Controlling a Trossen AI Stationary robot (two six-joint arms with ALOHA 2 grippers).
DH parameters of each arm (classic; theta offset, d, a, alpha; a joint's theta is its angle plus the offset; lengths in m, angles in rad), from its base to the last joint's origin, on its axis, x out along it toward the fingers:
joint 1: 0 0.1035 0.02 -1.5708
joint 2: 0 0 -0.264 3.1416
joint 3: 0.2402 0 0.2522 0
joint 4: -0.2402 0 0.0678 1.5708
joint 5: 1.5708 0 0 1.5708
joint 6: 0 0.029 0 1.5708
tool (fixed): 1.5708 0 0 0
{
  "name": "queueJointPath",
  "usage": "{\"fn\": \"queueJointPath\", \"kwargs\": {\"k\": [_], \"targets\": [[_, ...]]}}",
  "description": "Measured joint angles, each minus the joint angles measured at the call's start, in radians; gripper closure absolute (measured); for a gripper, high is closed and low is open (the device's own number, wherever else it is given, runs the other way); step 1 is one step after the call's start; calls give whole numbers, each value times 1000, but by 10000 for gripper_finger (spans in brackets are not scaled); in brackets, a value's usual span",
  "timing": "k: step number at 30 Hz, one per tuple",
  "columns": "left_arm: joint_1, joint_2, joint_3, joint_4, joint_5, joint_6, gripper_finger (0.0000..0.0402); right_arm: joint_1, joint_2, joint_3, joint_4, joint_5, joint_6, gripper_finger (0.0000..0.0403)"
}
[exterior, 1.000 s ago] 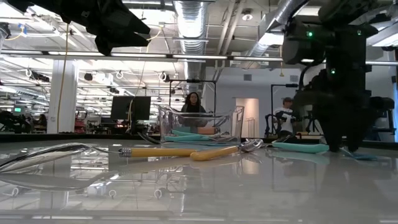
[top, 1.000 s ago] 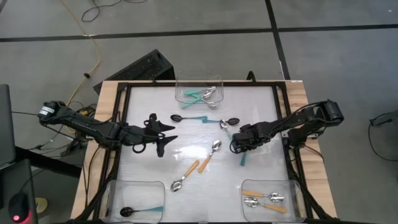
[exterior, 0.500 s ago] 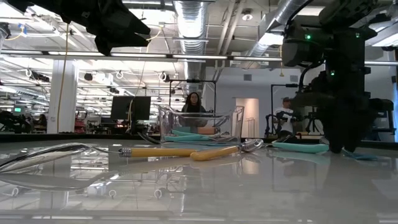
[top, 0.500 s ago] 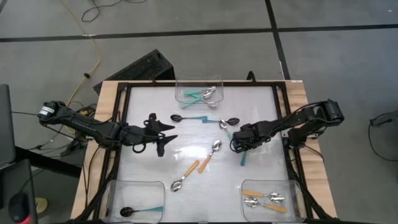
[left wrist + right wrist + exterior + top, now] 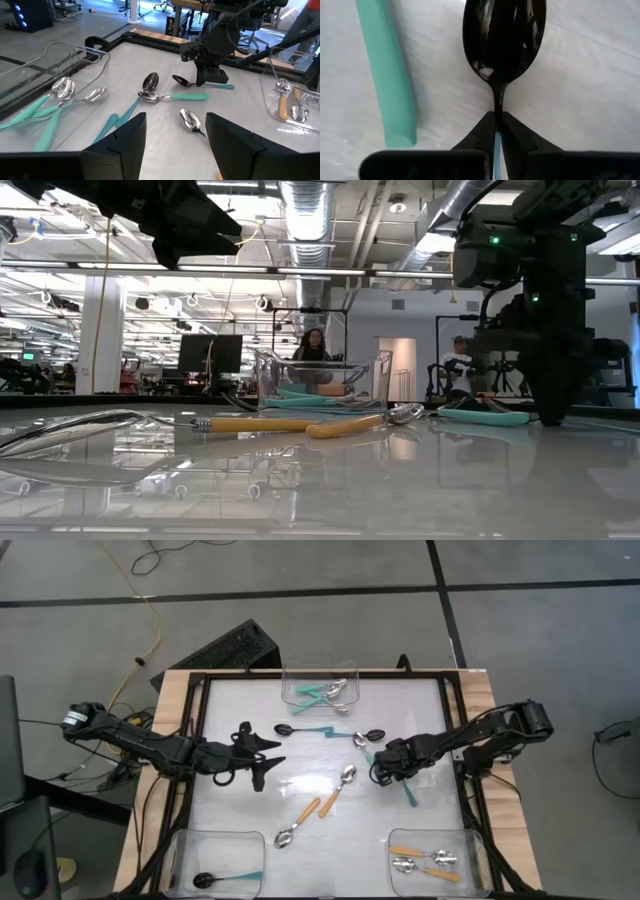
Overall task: Sort silverware by color (type)
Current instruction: Put the bottom black spoon into the bottom left transparent bin
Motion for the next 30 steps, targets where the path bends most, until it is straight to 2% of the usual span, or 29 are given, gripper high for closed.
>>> {"fn": "queueJointPath", "kwargs": {"k": [4,17,30], "targets": [[0,0,0,0,0,0,212,2,0,0,1,4,-8,374],[0,0,0,0,1,-1,212,2,3,13,-11,14,-35,376],[0,0,0,-11,1,-5,212,2,3,158,-114,54,-123,376]]}}
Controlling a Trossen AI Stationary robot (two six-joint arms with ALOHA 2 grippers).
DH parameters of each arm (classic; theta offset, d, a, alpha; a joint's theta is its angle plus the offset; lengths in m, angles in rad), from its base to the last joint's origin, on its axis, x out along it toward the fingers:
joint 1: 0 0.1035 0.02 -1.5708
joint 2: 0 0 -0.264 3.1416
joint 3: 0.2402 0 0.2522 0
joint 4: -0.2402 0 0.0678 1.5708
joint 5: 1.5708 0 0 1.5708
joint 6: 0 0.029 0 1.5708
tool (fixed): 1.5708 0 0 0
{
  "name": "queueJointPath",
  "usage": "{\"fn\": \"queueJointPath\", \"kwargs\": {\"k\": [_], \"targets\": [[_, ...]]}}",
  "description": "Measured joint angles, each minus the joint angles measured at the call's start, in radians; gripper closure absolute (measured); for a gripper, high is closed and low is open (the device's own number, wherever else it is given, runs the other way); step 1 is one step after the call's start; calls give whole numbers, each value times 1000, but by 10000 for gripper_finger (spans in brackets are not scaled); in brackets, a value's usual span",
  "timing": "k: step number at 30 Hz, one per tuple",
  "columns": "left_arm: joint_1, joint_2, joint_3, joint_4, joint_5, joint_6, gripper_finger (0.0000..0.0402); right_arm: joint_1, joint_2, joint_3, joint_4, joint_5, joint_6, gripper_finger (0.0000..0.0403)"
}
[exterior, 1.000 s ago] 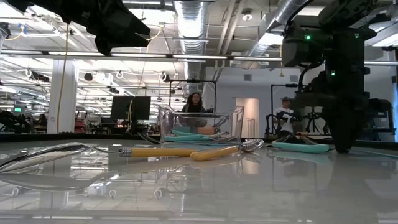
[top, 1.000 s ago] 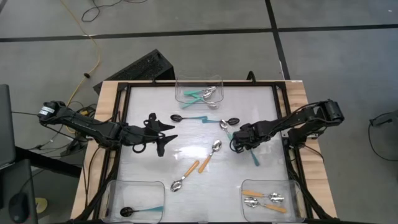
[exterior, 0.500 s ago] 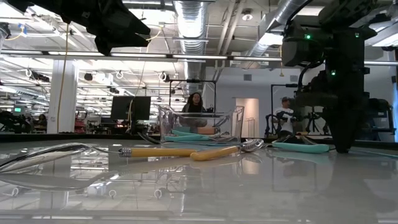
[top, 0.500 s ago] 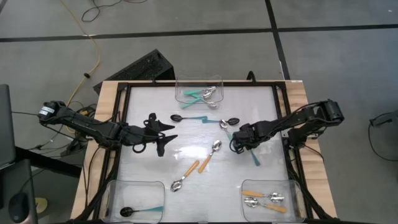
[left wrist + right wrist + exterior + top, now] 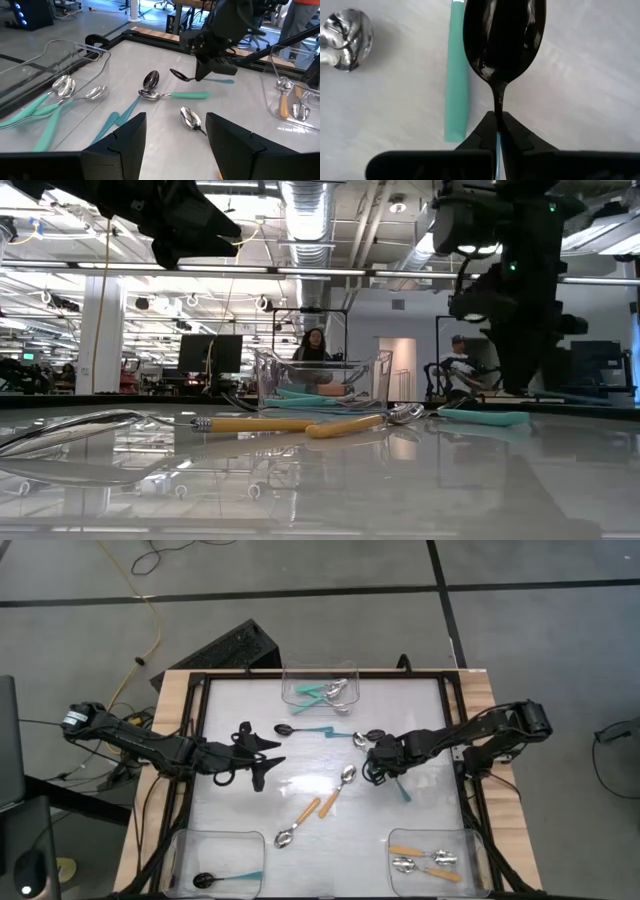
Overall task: Sort silverware by color (type)
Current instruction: Put the bottom black spoon into the bottom left transparent bin
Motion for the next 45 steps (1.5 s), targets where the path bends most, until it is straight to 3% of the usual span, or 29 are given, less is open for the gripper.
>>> {"fn": "queueJointPath", "kwargs": {"k": [9,13,22,29,36,45], "targets": [[0,0,0,-6,0,0,212,9,0,127,-71,33,-73,376],[0,0,0,-6,0,0,212,29,-1,191,-44,95,-138,376],[0,0,0,-5,0,-1,212,90,-1,290,115,215,-323,376],[0,0,0,-5,0,-6,212,107,-2,294,277,218,-454,376],[0,0,0,-2,0,-7,212,142,-1,294,402,323,-667,376],[0,0,0,0,0,-9,212,142,0,294,596,344,-841,376]]}}
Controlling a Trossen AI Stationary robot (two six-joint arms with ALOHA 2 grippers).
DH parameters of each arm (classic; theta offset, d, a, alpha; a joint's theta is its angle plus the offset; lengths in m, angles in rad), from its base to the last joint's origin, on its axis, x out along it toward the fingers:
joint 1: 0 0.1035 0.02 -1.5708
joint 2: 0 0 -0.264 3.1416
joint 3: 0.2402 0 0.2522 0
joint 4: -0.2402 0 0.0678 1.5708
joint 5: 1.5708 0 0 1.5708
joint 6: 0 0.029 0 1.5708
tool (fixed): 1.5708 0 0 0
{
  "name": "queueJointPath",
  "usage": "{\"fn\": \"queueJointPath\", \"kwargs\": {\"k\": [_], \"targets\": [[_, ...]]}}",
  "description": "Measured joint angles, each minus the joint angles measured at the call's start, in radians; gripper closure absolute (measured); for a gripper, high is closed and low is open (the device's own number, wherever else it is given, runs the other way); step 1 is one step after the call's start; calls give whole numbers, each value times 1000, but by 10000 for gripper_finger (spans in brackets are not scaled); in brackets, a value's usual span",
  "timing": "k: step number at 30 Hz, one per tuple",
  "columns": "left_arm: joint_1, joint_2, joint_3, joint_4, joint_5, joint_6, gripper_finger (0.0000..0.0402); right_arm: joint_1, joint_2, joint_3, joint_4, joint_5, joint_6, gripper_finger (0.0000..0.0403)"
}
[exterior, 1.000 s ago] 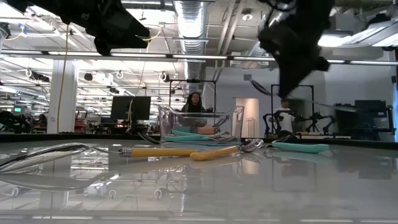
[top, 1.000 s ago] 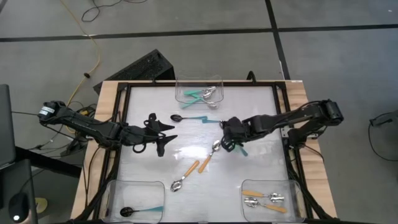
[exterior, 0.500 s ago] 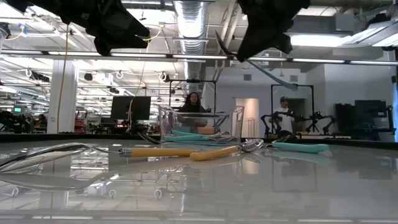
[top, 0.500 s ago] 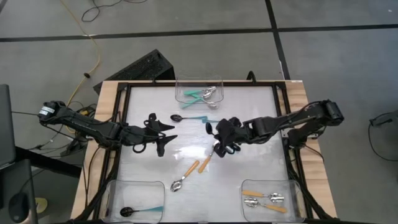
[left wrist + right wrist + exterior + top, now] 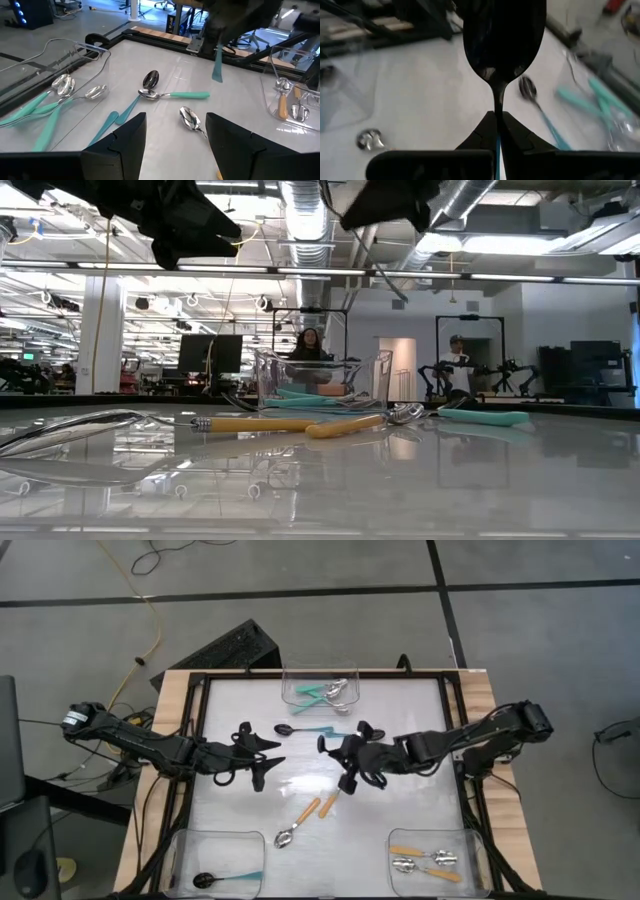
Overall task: Sort silverware by color (type)
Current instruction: Put the bottom black spoon into the bottom left transparent bin
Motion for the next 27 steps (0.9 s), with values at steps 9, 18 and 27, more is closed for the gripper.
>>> {"fn": "queueJointPath", "kwargs": {"k": [9,18,27], "targets": [[0,0,0,0,0,-1,212,-17,0,0,207,3,-197,376],[0,0,0,0,0,0,212,-26,1,0,335,-4,-306,376],[0,0,0,0,-3,0,212,-26,1,0,439,-60,-376,376]]}}
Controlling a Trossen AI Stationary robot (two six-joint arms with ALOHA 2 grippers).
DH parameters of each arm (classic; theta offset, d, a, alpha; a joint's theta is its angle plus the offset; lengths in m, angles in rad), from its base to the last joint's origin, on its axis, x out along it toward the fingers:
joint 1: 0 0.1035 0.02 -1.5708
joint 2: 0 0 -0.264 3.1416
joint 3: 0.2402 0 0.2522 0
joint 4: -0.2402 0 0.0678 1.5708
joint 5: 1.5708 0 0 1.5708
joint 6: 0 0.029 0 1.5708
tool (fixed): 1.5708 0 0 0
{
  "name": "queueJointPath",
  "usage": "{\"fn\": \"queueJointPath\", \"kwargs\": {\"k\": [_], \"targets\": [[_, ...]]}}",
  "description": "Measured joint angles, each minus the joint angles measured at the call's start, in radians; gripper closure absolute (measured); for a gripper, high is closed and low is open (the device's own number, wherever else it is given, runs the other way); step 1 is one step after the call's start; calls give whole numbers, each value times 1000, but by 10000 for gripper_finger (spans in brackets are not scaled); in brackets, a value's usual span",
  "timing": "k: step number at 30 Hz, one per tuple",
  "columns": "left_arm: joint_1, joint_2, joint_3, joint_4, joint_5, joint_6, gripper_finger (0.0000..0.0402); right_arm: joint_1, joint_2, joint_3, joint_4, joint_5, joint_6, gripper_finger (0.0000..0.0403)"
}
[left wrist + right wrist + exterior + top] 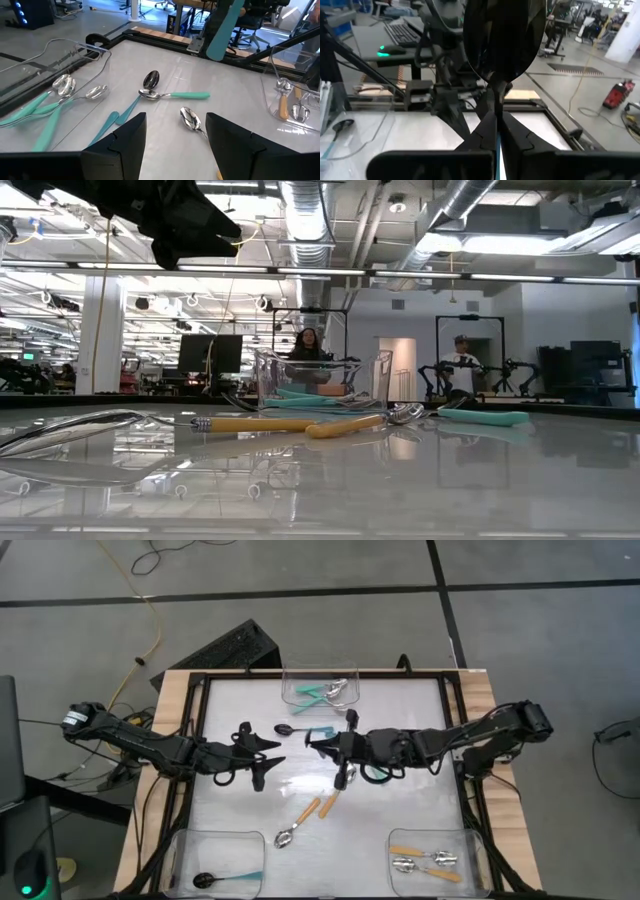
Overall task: Sort silverware by color (type)
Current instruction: Put the bottom black spoon into the bottom left transparent bin
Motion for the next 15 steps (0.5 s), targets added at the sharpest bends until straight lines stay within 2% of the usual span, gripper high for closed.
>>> {"fn": "queueJointPath", "kwargs": {"k": [7,15], "targets": [[0,0,0,4,-2,0,212,0,3,0,28,-4,-31,376],[0,0,0,12,-5,2,212,-1,131,1,221,-53,-108,376]]}}
